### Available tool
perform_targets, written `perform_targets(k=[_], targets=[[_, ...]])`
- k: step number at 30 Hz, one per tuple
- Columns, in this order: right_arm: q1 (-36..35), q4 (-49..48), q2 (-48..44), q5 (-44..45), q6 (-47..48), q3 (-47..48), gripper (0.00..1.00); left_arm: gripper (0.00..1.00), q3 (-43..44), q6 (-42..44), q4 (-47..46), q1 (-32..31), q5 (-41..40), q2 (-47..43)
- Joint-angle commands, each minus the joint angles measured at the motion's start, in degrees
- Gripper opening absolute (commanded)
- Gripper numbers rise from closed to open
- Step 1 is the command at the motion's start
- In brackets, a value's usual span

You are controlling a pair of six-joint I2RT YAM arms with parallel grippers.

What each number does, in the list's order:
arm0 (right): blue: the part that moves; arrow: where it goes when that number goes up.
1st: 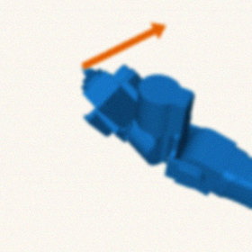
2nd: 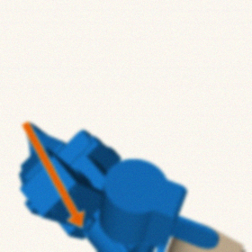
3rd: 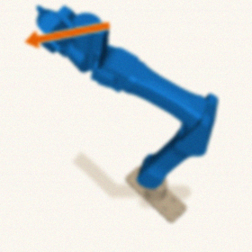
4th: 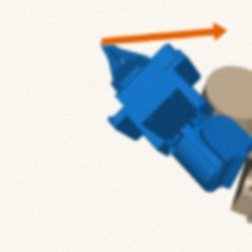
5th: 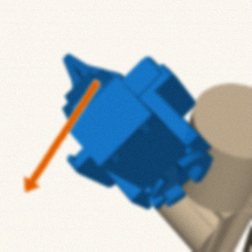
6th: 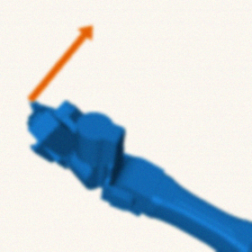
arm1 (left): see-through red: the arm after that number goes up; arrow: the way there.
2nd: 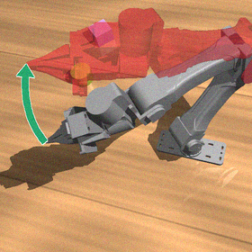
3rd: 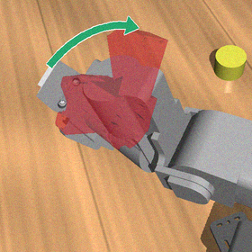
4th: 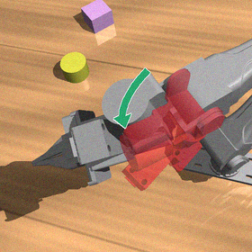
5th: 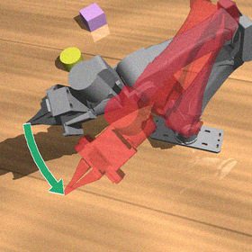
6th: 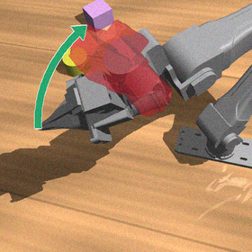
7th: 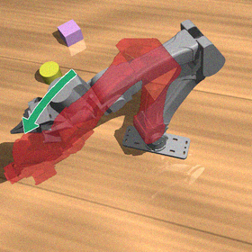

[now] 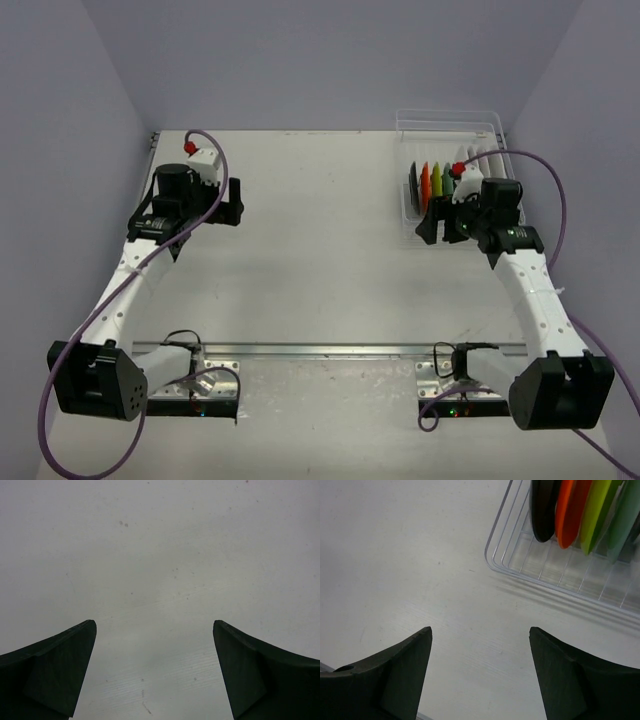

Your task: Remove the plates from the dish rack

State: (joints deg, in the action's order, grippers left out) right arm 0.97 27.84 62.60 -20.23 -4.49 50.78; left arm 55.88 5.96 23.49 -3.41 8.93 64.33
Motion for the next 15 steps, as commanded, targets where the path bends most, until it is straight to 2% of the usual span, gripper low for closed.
perform_targets(k=[1,5,12,15], targets=[[-3.96,-3.95,3.13,5.77,-0.03,4.28,0.73,1.0,3.12,-0.5,-1.02,-1.03,-3.12,1.47],[-7.77,-5.23,7.85,11.31,-0.37,8.38,0.62,1.0,4.15,-1.21,-1.4,-1.3,-4.6,2.17],[-8.53,-4.99,20.15,17.5,-0.6,18.25,0.45,1.0,4.85,-1.6,-2.22,-1.42,-6.55,3.08],[-8.62,-5.65,24.58,18.74,-0.41,21.07,0.41,1.0,5.37,-1.67,-2.28,-1.48,-7.16,3.53]])
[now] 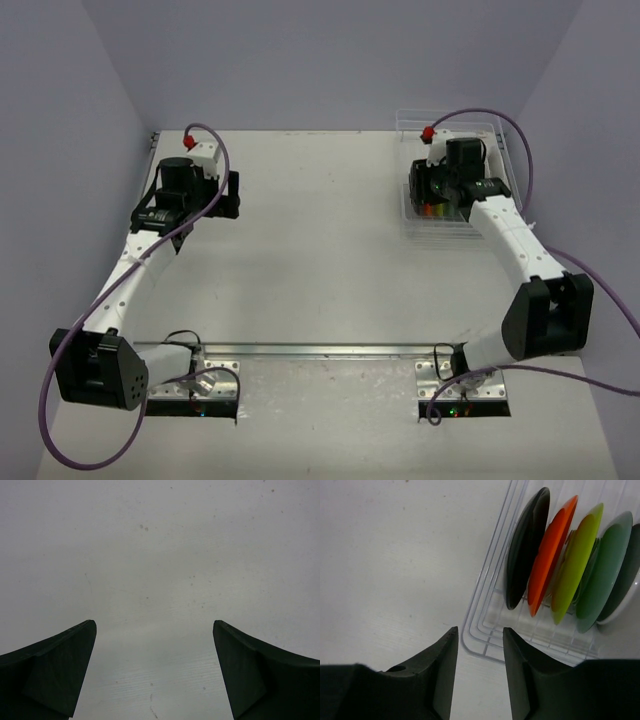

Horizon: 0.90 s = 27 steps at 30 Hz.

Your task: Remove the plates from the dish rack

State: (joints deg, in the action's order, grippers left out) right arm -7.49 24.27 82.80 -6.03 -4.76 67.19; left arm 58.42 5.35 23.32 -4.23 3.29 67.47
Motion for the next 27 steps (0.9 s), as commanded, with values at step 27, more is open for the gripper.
perform_targets(k=[27], targets=[[-0.69,-4.1,24.77,6.38,3.21,18.62,0.29,1.0,5.65,-1.96,-2.49,-0.69,-4.56,4.16]])
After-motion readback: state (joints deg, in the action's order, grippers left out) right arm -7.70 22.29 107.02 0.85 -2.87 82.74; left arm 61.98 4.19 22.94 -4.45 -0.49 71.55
